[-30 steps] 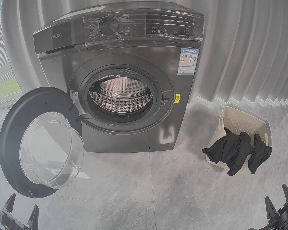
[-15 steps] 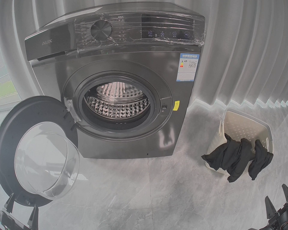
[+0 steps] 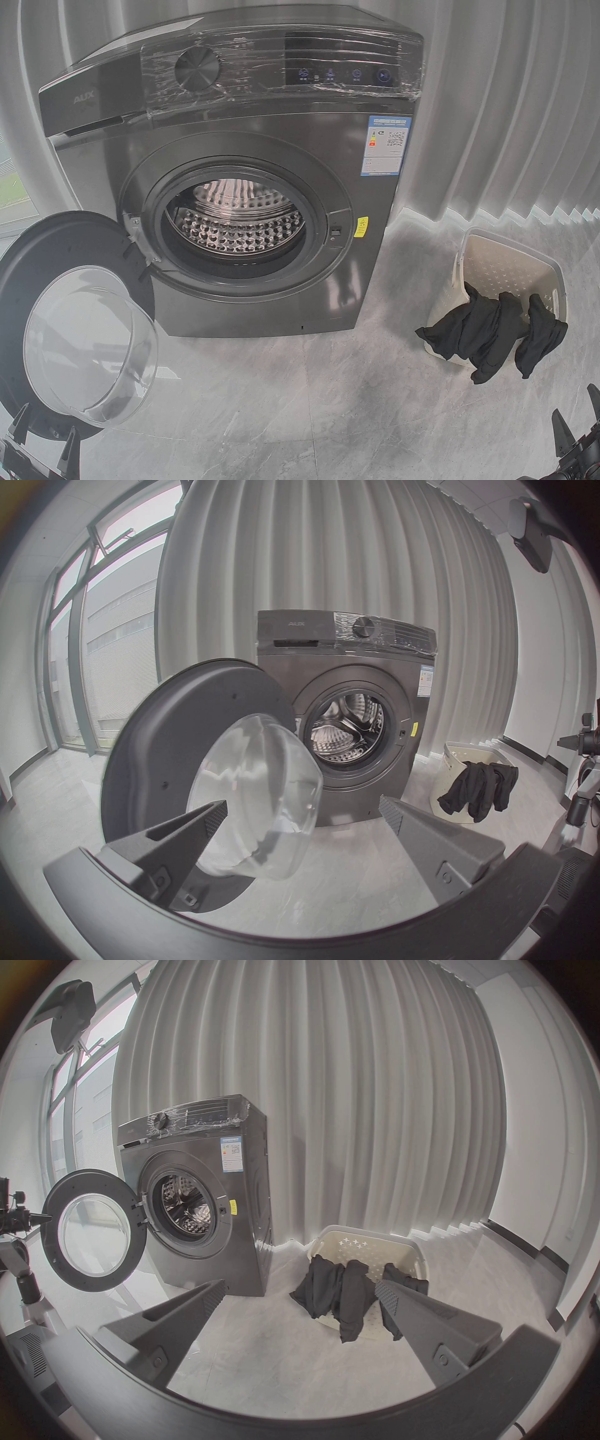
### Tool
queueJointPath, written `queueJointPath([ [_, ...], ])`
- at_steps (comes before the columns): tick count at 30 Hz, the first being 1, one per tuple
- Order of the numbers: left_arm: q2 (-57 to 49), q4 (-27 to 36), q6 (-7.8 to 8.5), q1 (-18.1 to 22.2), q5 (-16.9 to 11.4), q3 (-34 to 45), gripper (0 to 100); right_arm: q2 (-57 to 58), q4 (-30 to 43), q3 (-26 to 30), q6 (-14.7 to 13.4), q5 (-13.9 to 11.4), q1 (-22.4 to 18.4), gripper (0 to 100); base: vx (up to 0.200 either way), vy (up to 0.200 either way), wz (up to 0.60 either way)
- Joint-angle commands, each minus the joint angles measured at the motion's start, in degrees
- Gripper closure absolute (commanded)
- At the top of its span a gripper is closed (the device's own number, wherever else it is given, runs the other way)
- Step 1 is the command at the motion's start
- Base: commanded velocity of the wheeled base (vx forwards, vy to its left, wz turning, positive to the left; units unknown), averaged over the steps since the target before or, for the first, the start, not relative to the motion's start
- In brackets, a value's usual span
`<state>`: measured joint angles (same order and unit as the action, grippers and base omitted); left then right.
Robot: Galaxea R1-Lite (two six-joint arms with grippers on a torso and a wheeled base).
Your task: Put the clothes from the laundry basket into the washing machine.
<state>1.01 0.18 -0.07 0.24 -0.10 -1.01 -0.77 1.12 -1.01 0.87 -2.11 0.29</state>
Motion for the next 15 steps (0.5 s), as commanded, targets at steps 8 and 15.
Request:
queueJointPath([
  [8, -1.01, -0.01, 0.07, 0.02, 0.01, 1.01, 0, 0.24, 0.02, 0.66, -0.07, 0.0, 0.06, 0, 0.0, 0.0, 0.0],
  [15, -1.01, -0.01, -0.01, 0.02, 0.01, 1.01, 0, 0.24, 0.02, 0.66, -0.07, 0.0, 0.06, 0, 0.0, -0.171, 0.0],
])
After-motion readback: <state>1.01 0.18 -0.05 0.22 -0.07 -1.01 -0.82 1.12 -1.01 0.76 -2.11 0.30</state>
